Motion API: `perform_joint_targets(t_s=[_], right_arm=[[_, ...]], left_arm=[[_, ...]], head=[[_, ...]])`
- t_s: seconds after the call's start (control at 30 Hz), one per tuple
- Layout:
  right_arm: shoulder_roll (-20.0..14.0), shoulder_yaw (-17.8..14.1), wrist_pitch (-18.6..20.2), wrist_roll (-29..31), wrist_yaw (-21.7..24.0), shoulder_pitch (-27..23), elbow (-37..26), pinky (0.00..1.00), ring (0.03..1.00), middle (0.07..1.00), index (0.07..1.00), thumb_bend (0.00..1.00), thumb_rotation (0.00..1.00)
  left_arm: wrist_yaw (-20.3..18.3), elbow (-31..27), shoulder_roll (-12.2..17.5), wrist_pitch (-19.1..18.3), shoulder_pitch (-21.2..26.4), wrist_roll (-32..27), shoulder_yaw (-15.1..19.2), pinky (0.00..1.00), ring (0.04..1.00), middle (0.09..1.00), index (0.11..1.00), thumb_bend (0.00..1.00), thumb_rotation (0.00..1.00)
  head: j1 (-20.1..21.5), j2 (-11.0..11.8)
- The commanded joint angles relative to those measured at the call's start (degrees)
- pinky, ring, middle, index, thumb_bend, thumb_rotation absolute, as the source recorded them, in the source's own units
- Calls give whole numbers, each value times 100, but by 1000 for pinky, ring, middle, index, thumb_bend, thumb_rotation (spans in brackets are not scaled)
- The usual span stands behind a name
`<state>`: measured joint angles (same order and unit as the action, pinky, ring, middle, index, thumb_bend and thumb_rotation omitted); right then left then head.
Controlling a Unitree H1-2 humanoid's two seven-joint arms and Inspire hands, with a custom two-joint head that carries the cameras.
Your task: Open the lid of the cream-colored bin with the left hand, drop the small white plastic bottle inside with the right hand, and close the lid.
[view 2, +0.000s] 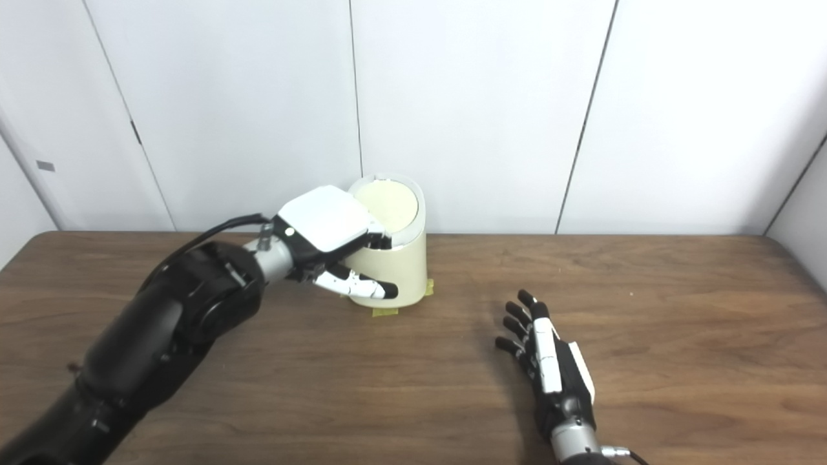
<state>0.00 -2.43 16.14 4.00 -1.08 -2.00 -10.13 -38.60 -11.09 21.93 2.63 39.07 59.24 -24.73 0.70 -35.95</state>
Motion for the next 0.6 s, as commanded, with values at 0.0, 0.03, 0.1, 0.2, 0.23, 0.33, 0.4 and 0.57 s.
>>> perform_joint_targets(t_s=[0.0,0.03,0.1,0.2,0.23,0.33,0.4,0.57], right_arm=[[-24,-7,23,29,34,-60,-245,788,893,892,933,543,1000],[-28,-2,26,16,33,-56,-268,786,892,891,930,544,1000],[-52,25,-17,-37,42,-52,-282,778,886,888,925,540,1000],[-82,45,-156,-100,40,-48,-250,756,873,880,912,543,1000],[-89,45,-221,-103,44,-48,-231,751,869,878,908,541,999],[-116,37,-385,-103,58,-45,-184,741,860,871,899,551,988],[-127,31,-456,-96,70,-47,-168,743,862,871,900,559,986],[-126,64,-710,-151,66,-29,-136,745,855,863,883,584,964]], left_arm=[[529,-336,-91,-95,149,-192,425,799,830,814,821,512,999],[693,-427,-142,-138,38,-268,581,766,821,807,816,501,985],[863,-601,-258,-279,-178,-372,868,702,801,802,816,481,986],[1112,-843,-493,-567,-540,-713,1323,695,805,823,833,447,967],[1236,-910,-578,-653,-665,-849,1481,685,800,820,826,432,929],[1464,-1191,-876,-1033,-1128,-1592,2043,735,853,859,838,402,883],[1596,-1315,-1011,-1157,-1351,-1963,2277,758,866,863,846,384,869],[1998,-1604,-1358,-1444,-2173,-2948,2782,826,861,850,867,331,857]], head=[[13,-12],[9,-11],[14,-22],[3,-4],[5,4],[-4,12],[-3,6],[14,-7]])
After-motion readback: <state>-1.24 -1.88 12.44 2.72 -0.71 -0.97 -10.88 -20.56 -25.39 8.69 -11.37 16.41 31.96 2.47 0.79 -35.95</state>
